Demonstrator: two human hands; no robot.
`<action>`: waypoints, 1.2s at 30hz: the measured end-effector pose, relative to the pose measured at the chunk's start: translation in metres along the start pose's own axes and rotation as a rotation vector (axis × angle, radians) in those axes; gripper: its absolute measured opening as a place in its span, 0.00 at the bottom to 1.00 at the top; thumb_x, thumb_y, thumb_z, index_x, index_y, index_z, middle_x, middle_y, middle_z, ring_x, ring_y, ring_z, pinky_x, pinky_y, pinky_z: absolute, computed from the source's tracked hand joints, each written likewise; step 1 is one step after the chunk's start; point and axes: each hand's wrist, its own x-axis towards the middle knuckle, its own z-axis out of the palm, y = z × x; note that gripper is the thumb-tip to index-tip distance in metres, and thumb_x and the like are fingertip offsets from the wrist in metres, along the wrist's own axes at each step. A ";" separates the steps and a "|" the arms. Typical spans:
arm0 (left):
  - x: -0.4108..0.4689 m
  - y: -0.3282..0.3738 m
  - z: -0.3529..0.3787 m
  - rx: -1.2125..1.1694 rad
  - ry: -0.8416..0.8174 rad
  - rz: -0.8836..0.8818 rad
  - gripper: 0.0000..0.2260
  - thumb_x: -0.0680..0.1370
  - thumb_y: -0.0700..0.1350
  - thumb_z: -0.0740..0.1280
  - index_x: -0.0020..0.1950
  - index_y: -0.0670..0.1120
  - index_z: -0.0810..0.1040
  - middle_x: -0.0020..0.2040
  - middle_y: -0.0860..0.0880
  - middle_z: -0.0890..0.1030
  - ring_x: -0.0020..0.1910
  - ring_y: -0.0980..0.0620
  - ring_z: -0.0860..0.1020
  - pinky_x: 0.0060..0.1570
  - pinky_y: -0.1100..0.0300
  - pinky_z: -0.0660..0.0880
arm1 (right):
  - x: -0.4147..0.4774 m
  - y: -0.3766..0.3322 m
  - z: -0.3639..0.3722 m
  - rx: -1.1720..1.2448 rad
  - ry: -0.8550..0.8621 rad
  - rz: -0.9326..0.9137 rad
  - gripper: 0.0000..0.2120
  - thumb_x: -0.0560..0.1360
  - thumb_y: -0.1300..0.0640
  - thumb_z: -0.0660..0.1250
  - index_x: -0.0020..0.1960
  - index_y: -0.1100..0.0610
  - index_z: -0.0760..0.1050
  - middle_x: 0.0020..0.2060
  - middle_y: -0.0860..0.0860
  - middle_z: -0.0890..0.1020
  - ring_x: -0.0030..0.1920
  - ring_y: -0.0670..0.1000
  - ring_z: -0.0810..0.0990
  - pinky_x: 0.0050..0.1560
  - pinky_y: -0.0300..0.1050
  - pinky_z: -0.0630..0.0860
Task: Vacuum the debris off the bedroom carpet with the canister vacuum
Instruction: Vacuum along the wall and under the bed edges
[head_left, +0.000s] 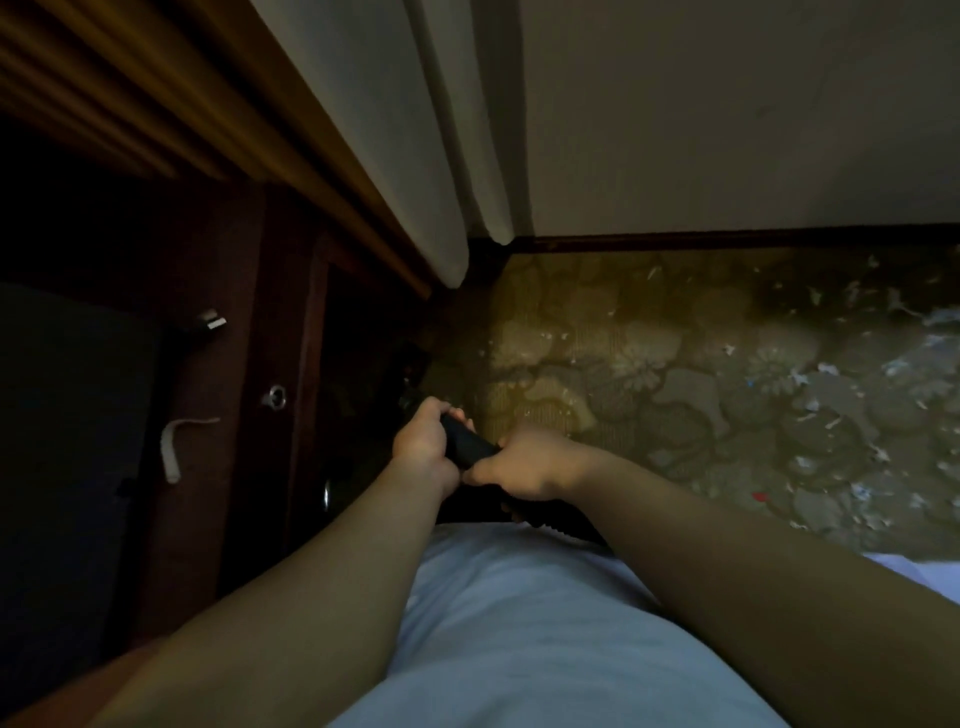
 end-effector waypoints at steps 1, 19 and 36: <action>-0.002 -0.014 0.001 -0.017 0.010 -0.001 0.05 0.77 0.41 0.69 0.43 0.40 0.80 0.35 0.47 0.78 0.36 0.51 0.76 0.41 0.57 0.78 | -0.004 0.011 -0.002 -0.028 -0.006 -0.012 0.16 0.75 0.45 0.76 0.51 0.58 0.82 0.37 0.56 0.87 0.34 0.55 0.85 0.36 0.47 0.80; -0.130 -0.293 0.179 0.133 -0.203 -0.134 0.06 0.79 0.40 0.65 0.42 0.42 0.74 0.30 0.48 0.75 0.32 0.50 0.74 0.36 0.56 0.76 | -0.190 0.267 -0.152 0.044 0.158 0.154 0.16 0.74 0.48 0.75 0.45 0.63 0.83 0.28 0.55 0.84 0.24 0.52 0.81 0.30 0.43 0.76; -0.158 -0.277 0.216 0.237 -0.298 -0.123 0.03 0.78 0.39 0.67 0.50 0.41 0.77 0.33 0.48 0.76 0.34 0.51 0.75 0.42 0.57 0.78 | -0.203 0.269 -0.169 0.237 0.260 0.133 0.17 0.74 0.49 0.76 0.49 0.64 0.80 0.34 0.61 0.86 0.35 0.63 0.87 0.38 0.53 0.83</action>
